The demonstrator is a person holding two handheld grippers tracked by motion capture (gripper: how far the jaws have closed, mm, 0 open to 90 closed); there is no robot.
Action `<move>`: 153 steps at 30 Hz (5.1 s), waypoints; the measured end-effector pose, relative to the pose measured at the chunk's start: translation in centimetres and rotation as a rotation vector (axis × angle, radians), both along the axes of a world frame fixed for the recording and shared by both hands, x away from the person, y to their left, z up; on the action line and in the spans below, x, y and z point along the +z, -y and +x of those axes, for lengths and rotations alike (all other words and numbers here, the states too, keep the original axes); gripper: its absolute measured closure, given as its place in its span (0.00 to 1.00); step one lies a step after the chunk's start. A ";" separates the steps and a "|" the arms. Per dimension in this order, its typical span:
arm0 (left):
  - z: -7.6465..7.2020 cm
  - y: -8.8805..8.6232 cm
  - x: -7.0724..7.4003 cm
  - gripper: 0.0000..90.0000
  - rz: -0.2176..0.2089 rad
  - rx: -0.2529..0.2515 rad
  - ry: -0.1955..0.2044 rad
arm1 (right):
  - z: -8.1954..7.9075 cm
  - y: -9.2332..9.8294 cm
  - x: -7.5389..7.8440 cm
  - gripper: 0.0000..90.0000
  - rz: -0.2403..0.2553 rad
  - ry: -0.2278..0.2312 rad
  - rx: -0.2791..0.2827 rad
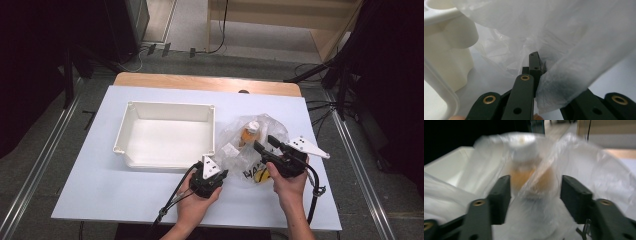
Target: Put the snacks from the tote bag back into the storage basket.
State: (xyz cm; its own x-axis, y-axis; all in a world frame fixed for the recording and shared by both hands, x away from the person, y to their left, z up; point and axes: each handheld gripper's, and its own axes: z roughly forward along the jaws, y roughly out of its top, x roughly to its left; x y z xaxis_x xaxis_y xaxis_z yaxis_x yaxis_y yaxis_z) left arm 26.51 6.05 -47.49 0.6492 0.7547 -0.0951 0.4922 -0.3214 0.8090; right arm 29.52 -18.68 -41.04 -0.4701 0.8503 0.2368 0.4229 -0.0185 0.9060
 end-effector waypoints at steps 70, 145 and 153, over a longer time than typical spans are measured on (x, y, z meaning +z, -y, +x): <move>-2.5 -5.4 8.6 0.79 -0.360 -0.021 0.220 | -0.3 2.5 -1.9 0.52 -0.067 -0.002 -0.154; 1.2 0.9 -0.3 0.98 0.014 0.016 -0.083 | 4.9 -0.6 -5.1 0.81 -0.119 -0.195 -0.136; 1.2 0.8 -0.3 0.98 0.013 0.012 -0.094 | 5.6 0.1 -6.5 1.00 -0.189 -0.310 -0.148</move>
